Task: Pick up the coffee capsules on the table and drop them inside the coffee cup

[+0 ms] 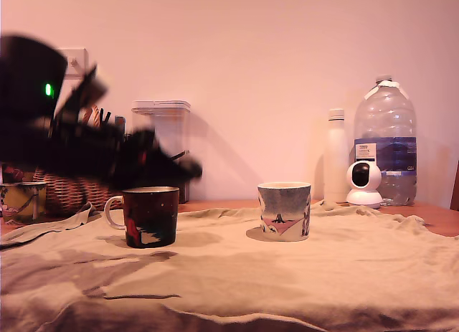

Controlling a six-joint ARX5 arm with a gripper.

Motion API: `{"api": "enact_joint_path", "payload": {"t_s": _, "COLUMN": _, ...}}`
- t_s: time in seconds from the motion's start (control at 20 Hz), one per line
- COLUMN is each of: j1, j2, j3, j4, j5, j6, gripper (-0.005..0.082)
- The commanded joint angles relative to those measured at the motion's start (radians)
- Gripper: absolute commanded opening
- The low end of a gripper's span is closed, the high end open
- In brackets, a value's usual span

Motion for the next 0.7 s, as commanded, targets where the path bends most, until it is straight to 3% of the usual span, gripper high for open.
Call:
{"api": "enact_joint_path", "payload": {"t_s": 0.0, "j1": 0.011, "j2": -0.029, "j3": 0.031, "j4": 0.005, "j5": -0.02, "j6": 0.008, "gripper": 0.0227}}
{"api": "enact_joint_path", "payload": {"t_s": 0.2, "j1": 0.038, "j2": -0.043, "j3": 0.085, "j4": -0.055, "j5": -0.143, "j6": 0.008, "gripper": 0.0227}}
{"api": "enact_joint_path", "payload": {"t_s": 0.4, "j1": 0.067, "j2": -0.043, "j3": 0.167, "j4": -0.277, "j5": -0.236, "j6": 0.008, "gripper": 0.0227}}
{"api": "enact_joint_path", "payload": {"t_s": 0.65, "j1": 0.077, "j2": -0.043, "j3": 0.273, "j4": -0.541, "j5": -0.269, "j6": 0.012, "gripper": 0.0227}}
